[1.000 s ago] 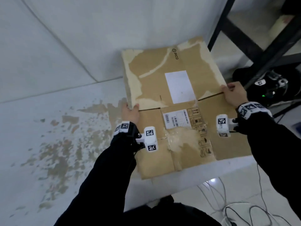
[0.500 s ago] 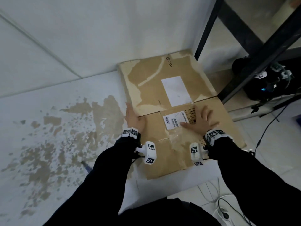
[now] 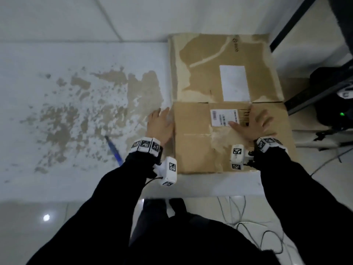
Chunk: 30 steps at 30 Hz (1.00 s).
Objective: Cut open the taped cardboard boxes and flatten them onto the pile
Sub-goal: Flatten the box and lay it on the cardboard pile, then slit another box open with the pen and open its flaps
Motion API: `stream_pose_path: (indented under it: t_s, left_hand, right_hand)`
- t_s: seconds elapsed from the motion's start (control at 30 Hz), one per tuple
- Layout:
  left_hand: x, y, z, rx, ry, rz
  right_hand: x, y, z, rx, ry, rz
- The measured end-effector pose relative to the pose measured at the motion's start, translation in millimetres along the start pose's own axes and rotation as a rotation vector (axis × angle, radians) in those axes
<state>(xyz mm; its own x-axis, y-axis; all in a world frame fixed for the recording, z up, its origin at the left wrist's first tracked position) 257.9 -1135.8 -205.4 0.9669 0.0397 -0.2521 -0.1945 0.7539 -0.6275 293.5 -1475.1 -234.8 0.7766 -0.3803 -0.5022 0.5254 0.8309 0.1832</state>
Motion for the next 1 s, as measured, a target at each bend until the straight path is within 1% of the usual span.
stream_pose_path:
  t_s: [0.07, 0.1, 0.17, 0.2, 0.23, 0.27, 0.3, 0.33, 0.37, 0.4, 0.43, 0.5, 0.53, 0.57, 0.6, 0.63, 0.67, 0.73, 0.8, 0.9, 1.0]
  left_hand:
    - [-47.5, 21.1, 17.5, -0.149, -0.089, 0.025]
    - [-75.4, 35.3, 25.4, -0.249, -0.132, 0.06]
    - [-132.6, 67.1, 31.2, -0.417, -0.157, 0.156]
    - [-160.3, 84.1, 28.4, -0.472, -0.137, 0.205]
    - [-187.9, 104.0, 21.6, -0.512, -0.107, 0.259]
    - [-214.8, 124.5, 12.9, -0.547, -0.082, 0.319]
    - [-242.5, 147.5, 3.5, -0.578, -0.074, 0.391]
    - [-271.5, 172.8, -6.0, -0.605, -0.09, 0.478]
    - [-301.8, 200.6, -14.7, -0.63, -0.133, 0.583]
    - [-334.8, 229.6, -24.2, -0.65, -0.195, 0.705]
    - [-370.9, 258.0, -36.2, -0.67, -0.266, 0.84]
    - [-445.3, 305.1, -66.7, -0.742, -0.399, 1.111]
    - [-479.4, 322.1, -85.7, -0.807, -0.44, 1.232]
    - [-510.2, 333.4, -103.7, -0.887, -0.464, 1.338]
    - [-536.0, 341.2, -118.1, -0.968, -0.472, 1.426]
    - [-557.3, 350.6, -128.9, -1.039, -0.485, 1.493]
    - [-574.7, 360.6, -134.3, -1.092, -0.504, 1.527]
    - [-600.4, 382.5, -132.3, -1.145, -0.535, 1.557]
    - [-618.4, 403.9, -118.7, -1.157, -0.543, 1.576]
    - [-640.3, 443.8, -84.9, -1.197, -0.556, 1.597]
    - [-655.7, 486.5, -37.8, -1.17, -0.532, 1.576]
  right_hand:
    - [-9.2, 11.0, 5.6, -0.002, -0.092, 0.07]
    - [-24.2, 25.3, 6.6, 0.004, -0.144, 0.152]
    - [-72.7, 63.6, 3.0, 0.133, -0.227, 0.409]
    - [-102.4, 81.9, -4.6, 0.243, -0.211, 0.515]
    - [-133.5, 99.0, -17.0, 0.345, -0.134, 0.592]
    - [-162.6, 117.3, -35.0, 0.426, 0.003, 0.656]
    - [-194.5, 135.8, -59.7, 0.486, 0.197, 0.701]
    - [-226.8, 152.9, -89.9, 0.502, 0.42, 0.738]
    - [-261.8, 168.1, -123.7, 0.461, 0.649, 0.775]
    - [-295.8, 178.4, -156.9, 0.365, 0.846, 0.805]
    - [-328.1, 183.0, -187.9, 0.23, 0.999, 0.828]
    - [-381.3, 181.0, -244.7, -0.073, 1.211, 0.866]
    - [-400.4, 178.2, -270.0, -0.226, 1.269, 0.88]
    - [-413.9, 175.8, -293.5, -0.369, 1.292, 0.891]
    - [-423.6, 177.1, -314.3, -0.492, 1.282, 0.899]
    - [-429.9, 182.4, -334.4, -0.581, 1.25, 0.9]
    - [-435.1, 190.9, -353.2, -0.627, 1.209, 0.889]
    - [-443.7, 213.9, -390.1, -0.62, 1.131, 0.844]
    - [-456.0, 239.0, -423.3, -0.573, 1.085, 0.783]
    - [-472.7, 266.3, -472.1, -0.511, 1.076, 0.6]
    - [-482.6, 285.5, -507.3, -0.52, 1.01, 0.438]
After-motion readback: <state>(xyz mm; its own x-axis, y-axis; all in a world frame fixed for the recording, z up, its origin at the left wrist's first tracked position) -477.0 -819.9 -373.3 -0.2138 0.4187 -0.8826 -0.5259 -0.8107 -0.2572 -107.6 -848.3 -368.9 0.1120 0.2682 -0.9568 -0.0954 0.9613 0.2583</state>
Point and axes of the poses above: each hand's wrist, its own x-axis towards the middle knuckle, its own z-axis out of the back of the hand, y = z × x, the point moved 10 cm from there along x, towards the middle knuckle, and after that the axes turned 6 degrees about -z, right-handed, at the moved point
